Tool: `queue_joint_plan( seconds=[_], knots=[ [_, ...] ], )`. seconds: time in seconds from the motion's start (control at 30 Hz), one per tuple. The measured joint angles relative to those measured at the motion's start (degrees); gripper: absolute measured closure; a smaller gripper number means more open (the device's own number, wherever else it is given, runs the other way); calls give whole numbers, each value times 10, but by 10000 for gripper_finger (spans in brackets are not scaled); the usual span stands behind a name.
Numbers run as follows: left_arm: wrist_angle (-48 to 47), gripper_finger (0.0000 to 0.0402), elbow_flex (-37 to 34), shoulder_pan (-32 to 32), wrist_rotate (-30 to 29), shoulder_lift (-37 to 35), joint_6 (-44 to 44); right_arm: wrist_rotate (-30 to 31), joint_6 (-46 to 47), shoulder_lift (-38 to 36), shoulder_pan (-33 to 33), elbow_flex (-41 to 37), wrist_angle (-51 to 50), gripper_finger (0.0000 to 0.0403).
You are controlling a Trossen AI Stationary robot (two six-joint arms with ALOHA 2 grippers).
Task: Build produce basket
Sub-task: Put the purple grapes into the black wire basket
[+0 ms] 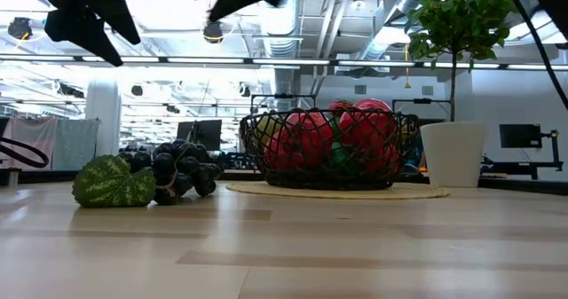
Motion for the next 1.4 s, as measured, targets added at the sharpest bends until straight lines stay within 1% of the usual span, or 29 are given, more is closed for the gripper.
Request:
queue_joint_plan(
  seconds=[0.03,0.13,0.17,0.27,0.3,0.4,0.47,0.53,0.6,0.77,0.9,1.0,1.13,1.27,1.4],
  knots=[
    [0,77,0,0,2,0,0,-2,-5,7,0,0,17,150],
    [-2,77,0,0,7,0,0,-14,-37,32,-1,-4,20,104],
    [-3,77,0,0,7,0,0,-25,-50,42,-1,-1,54,92],
    [-7,77,0,0,9,0,0,-53,-86,63,0,-2,47,71],
    [-10,77,0,0,11,0,0,-68,-95,73,1,-1,67,67],
    [-15,77,0,0,14,0,0,-91,-135,98,4,-3,51,63],
    [-21,77,0,-1,18,1,0,-99,-156,116,4,-2,81,64],
    [-26,77,0,-1,18,2,-1,-120,-173,131,4,-2,58,66],
    [-30,77,0,-1,22,5,-1,-129,-180,148,4,-2,78,68],
    [-35,77,0,-2,27,12,-2,-130,-196,183,5,-2,73,68],
    [-37,77,0,-2,31,16,-2,-130,-178,188,3,-1,63,71],
    [-37,77,0,-2,31,15,-2,-130,-153,188,-1,-1,69,88],
    [-37,77,0,-2,26,15,-2,-129,-103,187,-9,-1,71,133],
    [-37,77,0,-2,24,15,-2,-128,-67,187,-14,-1,67,200],
    [-37,77,0,-2,24,15,-5,-128,-44,186,-14,-1,67,279]
  ],
)
